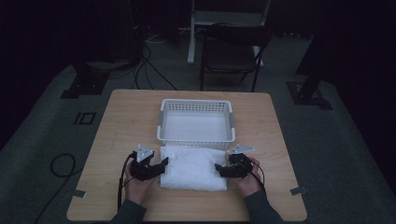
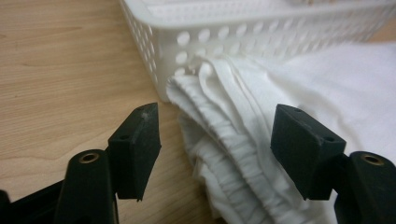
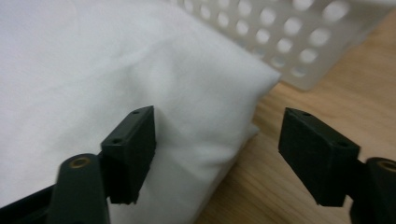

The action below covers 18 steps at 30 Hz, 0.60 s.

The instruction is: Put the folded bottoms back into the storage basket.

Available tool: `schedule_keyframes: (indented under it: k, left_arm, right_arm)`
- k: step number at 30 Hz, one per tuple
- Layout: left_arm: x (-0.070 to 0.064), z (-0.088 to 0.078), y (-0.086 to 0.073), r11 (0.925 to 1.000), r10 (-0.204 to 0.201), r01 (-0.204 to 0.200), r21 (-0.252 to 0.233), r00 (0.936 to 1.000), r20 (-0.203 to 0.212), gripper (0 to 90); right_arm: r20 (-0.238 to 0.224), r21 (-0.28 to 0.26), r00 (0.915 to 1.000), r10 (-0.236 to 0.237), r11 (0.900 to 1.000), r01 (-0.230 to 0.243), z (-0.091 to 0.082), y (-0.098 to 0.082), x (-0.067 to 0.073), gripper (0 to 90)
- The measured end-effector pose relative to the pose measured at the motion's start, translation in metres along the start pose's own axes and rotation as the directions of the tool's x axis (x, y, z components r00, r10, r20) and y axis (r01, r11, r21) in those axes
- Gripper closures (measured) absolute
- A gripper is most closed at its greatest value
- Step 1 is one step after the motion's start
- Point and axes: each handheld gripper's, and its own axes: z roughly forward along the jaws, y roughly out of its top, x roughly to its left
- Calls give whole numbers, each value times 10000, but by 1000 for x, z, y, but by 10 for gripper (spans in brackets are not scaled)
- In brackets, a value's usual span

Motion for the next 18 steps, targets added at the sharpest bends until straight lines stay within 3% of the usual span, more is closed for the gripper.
schedule_keyframes:
  k: [3, 4, 6, 10, 14, 16, 18]
  left_arm:
    - [-3, -5, 6, 9995, -184, 196, -253, 9988, 451, 271]
    - [-3, -5, 6, 9995, -184, 196, -253, 9988, 451, 250]
    - [-10, -5, 10, 9997, -22, 41, -228, 9965, 830, 217]
    - [-18, 11, 8, 9987, 130, -159, 480, 9981, 595, 142]
    - [-13, 28, -1, 9919, 166, -220, 1251, 9989, 439, 99]
    - [-6, 35, -7, 9913, -230, 118, 1310, 9962, 841, 75]
    - [-3, 38, -9, 9896, -465, 323, 1404, 9940, 991, 76]
  right_arm:
    - [-98, -312, 9997, -227, 9993, 224, -9, 3, 5, 238]
    - [-98, -312, 9997, -227, 9993, 224, -9, 3, 5, 238]
    - [-253, -615, 9991, -338, 9976, 322, -13, 7, 13, 210]
    - [-391, -609, 9984, -420, 9974, 395, -9, 9, 19, 185]
    - [-276, -423, 9989, -374, 9984, 363, -4, 7, 20, 144]
    - [-273, -341, 9991, -322, 9989, 313, -1, 6, 19, 142]
    - [-351, -225, 9992, -203, 9996, 195, 4, 4, 18, 129]
